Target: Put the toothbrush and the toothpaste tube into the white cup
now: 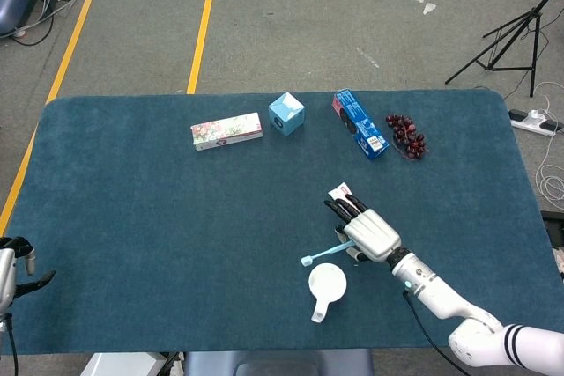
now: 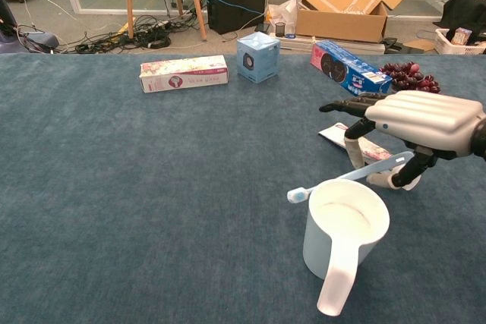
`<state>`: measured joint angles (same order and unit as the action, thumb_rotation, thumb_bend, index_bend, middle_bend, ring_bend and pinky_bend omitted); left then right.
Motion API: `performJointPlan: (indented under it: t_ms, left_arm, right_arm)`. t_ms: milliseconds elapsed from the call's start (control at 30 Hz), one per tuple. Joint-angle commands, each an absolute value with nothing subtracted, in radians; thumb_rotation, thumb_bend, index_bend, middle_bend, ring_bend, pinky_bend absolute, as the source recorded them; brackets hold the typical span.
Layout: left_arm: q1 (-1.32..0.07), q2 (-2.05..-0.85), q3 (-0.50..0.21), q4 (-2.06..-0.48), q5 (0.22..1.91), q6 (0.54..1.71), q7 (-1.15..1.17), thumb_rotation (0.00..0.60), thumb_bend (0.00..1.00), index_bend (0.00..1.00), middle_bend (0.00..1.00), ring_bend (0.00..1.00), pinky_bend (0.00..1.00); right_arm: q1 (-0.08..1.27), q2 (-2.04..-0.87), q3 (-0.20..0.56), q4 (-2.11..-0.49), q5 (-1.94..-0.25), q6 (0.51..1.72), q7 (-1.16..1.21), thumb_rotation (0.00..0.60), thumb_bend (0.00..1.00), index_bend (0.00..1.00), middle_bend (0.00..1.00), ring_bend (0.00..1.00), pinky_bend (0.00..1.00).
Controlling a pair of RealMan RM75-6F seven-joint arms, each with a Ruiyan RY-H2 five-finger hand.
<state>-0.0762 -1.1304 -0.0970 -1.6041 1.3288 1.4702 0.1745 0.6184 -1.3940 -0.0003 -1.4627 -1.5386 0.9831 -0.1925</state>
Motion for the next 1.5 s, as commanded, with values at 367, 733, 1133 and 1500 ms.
performJointPlan:
  t_ms: [367,733,1133,1500]
  left_arm:
    - [-0.080,-1.139,-0.095,-1.599,1.325,1.464,0.191,0.600,0.00,0.79,0.51,0.38,0.37]
    - [-0.082,-1.144,-0.094,-1.597,1.323,1.461,0.201,0.600,0.00,0.79,0.51,0.38,0.37]
    - [-0.084,-1.150,-0.093,-1.595,1.322,1.460,0.214,0.600,0.00,0.79,0.51,0.38,0.37]
    - [-0.082,-1.145,-0.094,-1.600,1.326,1.468,0.207,0.600,0.00,0.79,0.51,0.38,0.37]
  right_arm:
    - [0.594,-1.220,0.029,-1.643,-1.510,1.039,-0.348,0.600,0.25,0.60,0.00,0.00,0.00]
    - [0.562,-1.068,0.028,-1.818,-1.534,1.091,-0.434,0.600,0.25,0.60,0.00,0.00,0.00]
    - [0.548,-0.915,0.000,-1.993,-1.565,1.052,-0.508,0.600,0.25,0.60,0.00,0.00,0.00]
    - [0.577,-0.865,0.002,-2.128,-1.474,0.952,-0.714,0.600,0.25,0.60,0.01,0.00,0.00]
